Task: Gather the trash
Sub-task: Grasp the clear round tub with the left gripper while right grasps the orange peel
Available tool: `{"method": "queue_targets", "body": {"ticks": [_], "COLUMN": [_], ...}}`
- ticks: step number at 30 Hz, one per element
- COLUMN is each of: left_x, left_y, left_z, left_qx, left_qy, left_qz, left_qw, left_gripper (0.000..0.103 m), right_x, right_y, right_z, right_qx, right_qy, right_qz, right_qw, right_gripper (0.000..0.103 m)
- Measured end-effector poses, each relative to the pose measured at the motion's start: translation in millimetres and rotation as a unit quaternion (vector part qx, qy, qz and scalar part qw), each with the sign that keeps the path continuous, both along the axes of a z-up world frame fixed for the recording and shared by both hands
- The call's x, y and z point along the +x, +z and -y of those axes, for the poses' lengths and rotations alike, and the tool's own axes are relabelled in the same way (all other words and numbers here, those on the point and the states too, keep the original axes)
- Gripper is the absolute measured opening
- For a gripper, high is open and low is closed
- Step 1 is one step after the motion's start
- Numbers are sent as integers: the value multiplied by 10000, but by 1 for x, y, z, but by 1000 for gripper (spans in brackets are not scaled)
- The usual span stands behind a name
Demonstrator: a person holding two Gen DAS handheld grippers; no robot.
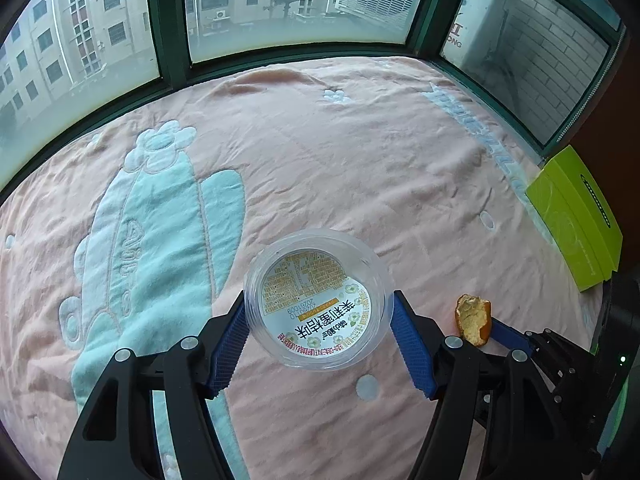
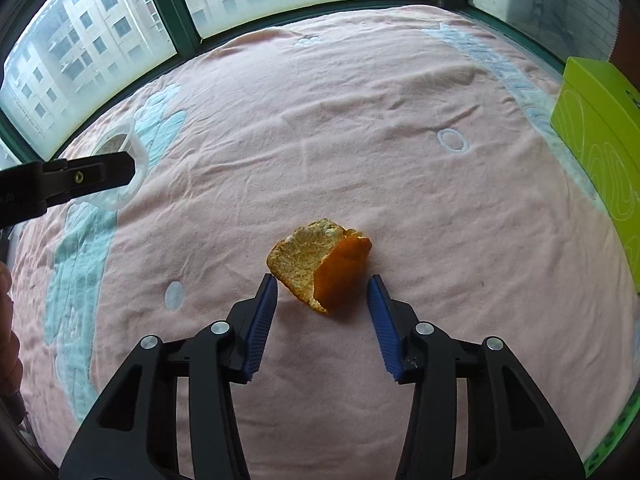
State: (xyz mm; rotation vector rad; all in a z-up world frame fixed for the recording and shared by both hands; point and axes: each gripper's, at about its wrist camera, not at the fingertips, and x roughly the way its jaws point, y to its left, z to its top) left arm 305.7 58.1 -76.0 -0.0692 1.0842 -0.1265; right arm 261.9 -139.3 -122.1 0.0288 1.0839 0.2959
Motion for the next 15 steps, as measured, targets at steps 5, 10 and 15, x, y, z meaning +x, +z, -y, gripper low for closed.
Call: {"method": "queue_targets", "body": {"ticks": [5,10,15], "left_x": [-3,-13,-27], "left_y": [2,9,17], "left_z": [1,7,17], "left_qx": [-4,-12,-41], "left_qy": [9,-9,-47], "left_qz": [-19,16,60], "left_qw": [10000,10000,10000], "left_gripper": [66,66,66], "right_x": [-4,-15,-34], "right_y": [5,14,26], "right_z": [1,8,12], "right_qx": [37,151,188], "right_qy": [50,23,63], "right_qz": [39,82,200], "right_qw": [10000,9998,9996], "right_gripper": [33,31,30]}}
